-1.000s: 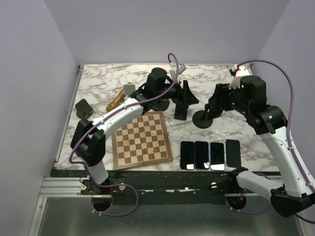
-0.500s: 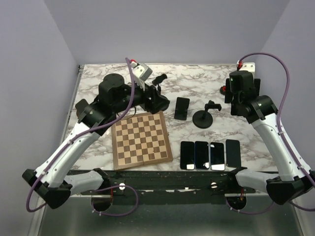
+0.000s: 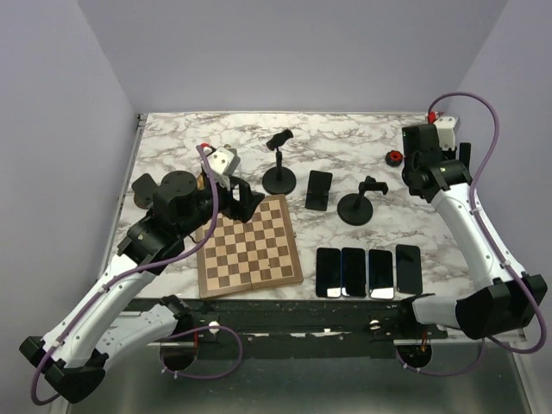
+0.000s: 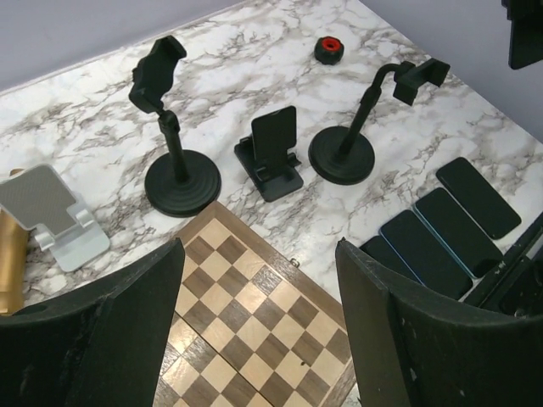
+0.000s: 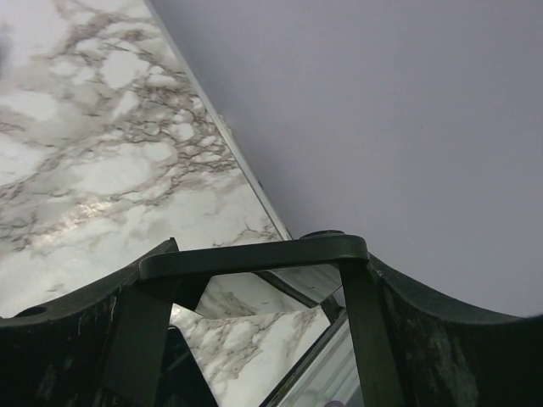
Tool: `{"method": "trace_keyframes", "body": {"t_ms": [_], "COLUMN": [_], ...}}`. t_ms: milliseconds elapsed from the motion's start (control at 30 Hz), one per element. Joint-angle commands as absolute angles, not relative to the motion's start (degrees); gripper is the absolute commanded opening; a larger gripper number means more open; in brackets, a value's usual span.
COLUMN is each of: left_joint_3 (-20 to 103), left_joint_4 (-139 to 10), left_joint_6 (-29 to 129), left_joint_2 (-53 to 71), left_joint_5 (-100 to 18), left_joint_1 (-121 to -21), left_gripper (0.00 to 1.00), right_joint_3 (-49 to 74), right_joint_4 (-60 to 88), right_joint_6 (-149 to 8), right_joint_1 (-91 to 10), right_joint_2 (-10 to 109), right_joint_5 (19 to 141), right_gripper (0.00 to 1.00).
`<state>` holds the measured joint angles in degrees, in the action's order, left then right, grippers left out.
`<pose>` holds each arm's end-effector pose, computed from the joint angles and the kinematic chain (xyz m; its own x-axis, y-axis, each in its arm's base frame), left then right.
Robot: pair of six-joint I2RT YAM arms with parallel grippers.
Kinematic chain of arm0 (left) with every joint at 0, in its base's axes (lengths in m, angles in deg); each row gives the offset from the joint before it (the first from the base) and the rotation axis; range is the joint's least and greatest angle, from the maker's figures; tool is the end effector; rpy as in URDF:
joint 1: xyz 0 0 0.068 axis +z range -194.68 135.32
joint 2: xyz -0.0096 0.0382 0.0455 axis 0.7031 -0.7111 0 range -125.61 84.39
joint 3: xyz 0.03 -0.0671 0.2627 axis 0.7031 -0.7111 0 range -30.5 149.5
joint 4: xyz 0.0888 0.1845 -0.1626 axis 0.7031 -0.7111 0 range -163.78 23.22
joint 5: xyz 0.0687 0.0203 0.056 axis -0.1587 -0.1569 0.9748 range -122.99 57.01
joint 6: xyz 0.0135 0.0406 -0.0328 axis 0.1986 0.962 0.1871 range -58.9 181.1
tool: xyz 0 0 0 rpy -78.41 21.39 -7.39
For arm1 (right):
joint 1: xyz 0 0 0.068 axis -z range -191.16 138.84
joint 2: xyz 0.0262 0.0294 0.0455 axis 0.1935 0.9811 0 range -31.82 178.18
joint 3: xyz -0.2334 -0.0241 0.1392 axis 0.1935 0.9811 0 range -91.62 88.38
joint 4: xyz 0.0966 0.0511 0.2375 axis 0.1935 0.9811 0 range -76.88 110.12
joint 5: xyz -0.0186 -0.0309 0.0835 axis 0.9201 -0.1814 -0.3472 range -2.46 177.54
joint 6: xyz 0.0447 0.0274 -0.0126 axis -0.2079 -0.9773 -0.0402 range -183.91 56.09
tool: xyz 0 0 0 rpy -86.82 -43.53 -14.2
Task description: Remove the phone from the phone stand
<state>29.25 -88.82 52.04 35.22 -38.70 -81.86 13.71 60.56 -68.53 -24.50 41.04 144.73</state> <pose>0.1449 -0.1144 0.3954 -0.2633 0.0031 -0.9647 0.6457 0.7436 -0.1739 0.2505 0.0287 0.3668 -0.6573 -0.1109 -0.7455 0.5015 0.6740 -0.5424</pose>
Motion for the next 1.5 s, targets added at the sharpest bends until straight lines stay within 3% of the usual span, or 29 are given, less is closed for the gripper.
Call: {"method": "trace_keyframes", "body": {"t_ms": [0, 200, 600, 933, 1200, 1300, 1467], "left_joint_3": [28.99, 28.95, 28.16, 27.05, 26.65, 26.72, 26.63], "left_joint_4": [-86.01, -86.31, -85.51, -84.83, -84.40, -84.45, -84.34], "left_joint_6": [52.13, 53.13, 53.36, 55.73, 56.44, 56.59, 56.51], "left_joint_2": [39.20, 40.79, 44.91, 47.45, 47.77, 47.73, 47.57], "left_joint_5": [-33.83, -32.75, -31.19, -26.79, -26.17, -25.81, -25.82], "left_joint_1": [-81.89, -81.93, -82.51, -85.41, -86.82, -86.94, -86.95], "left_gripper": [0.80, 0.81, 0.82, 0.84, 0.86, 0.86, 0.86], "right_joint_3": [12.20, 16.56, 27.81, 36.29, 38.43, 38.36, 40.23], "right_joint_4": [58.49, 57.35, 56.01, 51.80, 51.37, 51.28, 50.59], "right_joint_6": [-68.69, -66.75, -59.14, -57.87, -55.66, -55.39, -54.05], "right_joint_1": [-19.64, -13.42, -11.57, -6.66, -5.95, -5.96, -5.92], "right_joint_2": [44.96, 51.60, 60.74, 61.70, 62.22, 62.57, 62.45], "right_joint_5": [145.67, 140.80, 136.15, 124.14, 122.90, 122.36, 122.12], "right_gripper": [0.01, 0.01, 0.01, 0.01, 0.01, 0.05, 0.20]}}
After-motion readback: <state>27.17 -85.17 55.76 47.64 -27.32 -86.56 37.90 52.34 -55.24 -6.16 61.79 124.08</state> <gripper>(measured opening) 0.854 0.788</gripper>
